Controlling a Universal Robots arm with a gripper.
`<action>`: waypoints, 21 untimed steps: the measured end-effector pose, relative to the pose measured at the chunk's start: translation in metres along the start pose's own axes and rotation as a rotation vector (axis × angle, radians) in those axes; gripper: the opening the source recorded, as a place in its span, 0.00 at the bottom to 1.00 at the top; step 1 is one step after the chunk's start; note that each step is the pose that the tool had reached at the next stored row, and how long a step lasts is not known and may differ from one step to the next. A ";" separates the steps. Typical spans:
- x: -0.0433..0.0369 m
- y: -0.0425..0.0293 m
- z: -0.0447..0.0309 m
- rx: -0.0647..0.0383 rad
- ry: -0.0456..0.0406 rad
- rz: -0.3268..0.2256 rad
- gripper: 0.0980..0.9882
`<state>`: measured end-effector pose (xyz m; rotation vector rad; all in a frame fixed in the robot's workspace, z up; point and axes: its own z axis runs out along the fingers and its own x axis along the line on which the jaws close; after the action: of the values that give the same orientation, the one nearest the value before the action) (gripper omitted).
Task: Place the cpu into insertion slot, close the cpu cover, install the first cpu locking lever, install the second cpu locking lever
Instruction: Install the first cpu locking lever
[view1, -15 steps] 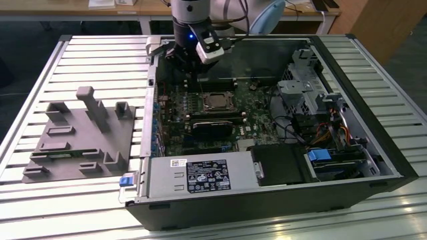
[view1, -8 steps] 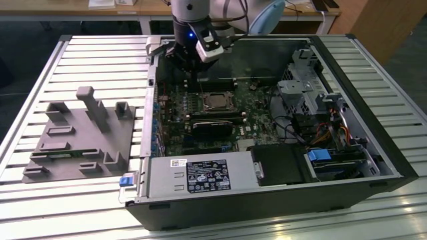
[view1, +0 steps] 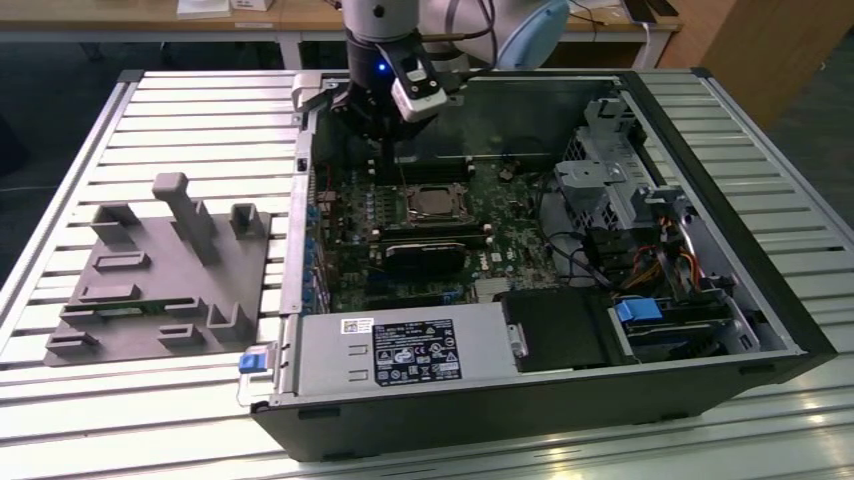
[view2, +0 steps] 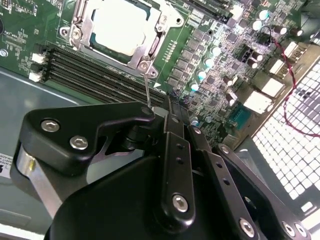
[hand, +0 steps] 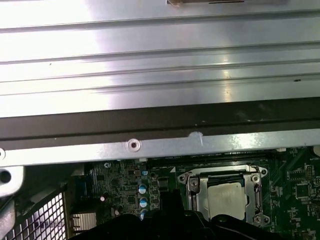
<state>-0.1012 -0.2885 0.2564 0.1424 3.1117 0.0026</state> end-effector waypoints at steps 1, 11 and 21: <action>0.0001 0.0007 0.0000 0.000 0.0000 0.000 0.01; -0.0035 0.0037 0.0003 -0.001 0.0002 0.000 0.01; -0.0158 0.0048 0.0009 -0.003 0.0009 0.000 0.01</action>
<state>-0.0850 -0.2852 0.2559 0.1425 3.1124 0.0066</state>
